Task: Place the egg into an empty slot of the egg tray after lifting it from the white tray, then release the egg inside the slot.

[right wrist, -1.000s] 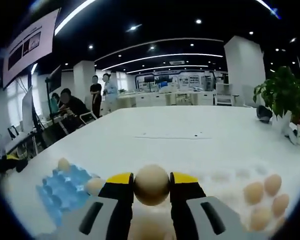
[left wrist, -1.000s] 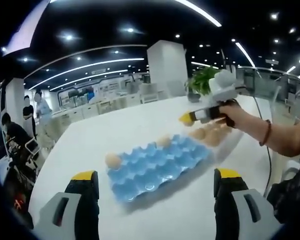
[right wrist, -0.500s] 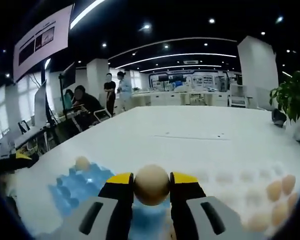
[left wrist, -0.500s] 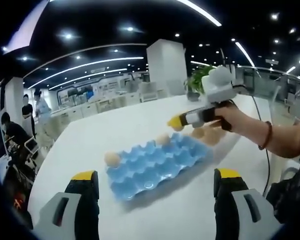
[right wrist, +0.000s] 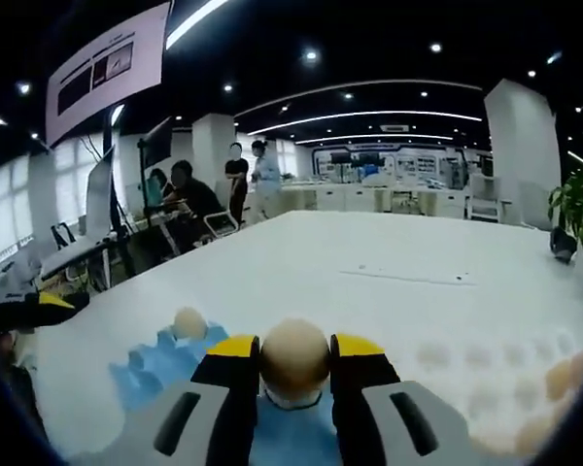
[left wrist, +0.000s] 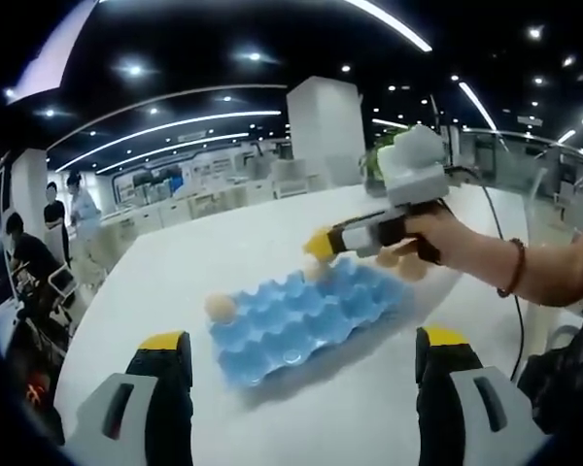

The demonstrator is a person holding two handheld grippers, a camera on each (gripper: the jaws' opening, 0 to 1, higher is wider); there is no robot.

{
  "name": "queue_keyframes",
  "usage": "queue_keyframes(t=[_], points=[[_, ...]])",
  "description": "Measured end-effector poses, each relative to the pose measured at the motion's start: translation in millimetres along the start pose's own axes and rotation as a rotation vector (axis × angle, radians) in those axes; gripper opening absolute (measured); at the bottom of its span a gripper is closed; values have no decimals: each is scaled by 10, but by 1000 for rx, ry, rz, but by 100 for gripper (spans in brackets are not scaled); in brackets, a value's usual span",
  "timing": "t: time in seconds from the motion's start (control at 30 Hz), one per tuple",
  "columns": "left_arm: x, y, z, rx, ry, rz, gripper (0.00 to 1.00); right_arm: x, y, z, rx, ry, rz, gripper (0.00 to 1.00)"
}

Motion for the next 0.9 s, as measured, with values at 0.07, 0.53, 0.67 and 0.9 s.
queue_keyframes(t=[0.07,0.53,0.67,0.9], points=[[-5,1,0,1,0,1,98,-26,5,-12,2,10,-1,29],[-31,-17,-15,-15,-6,-7,98,-394,4,-213,19,125,12,29],[-48,-13,-13,-25,-7,-9,98,-534,30,-289,29,172,3,29],[-73,-13,-8,-27,-10,0,99,-733,-5,-391,27,236,17,29]])
Point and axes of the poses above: the point that each gripper's makers call its tool centre point, and the gripper's own axes: z roughly backward along the fingers, x roughly to its right, y roughly out of its top, the point moved 3 cm from there along z, roughly backward along the fingers, and after that the axes turned 4 degrees about -y, right-handed, at the moved point
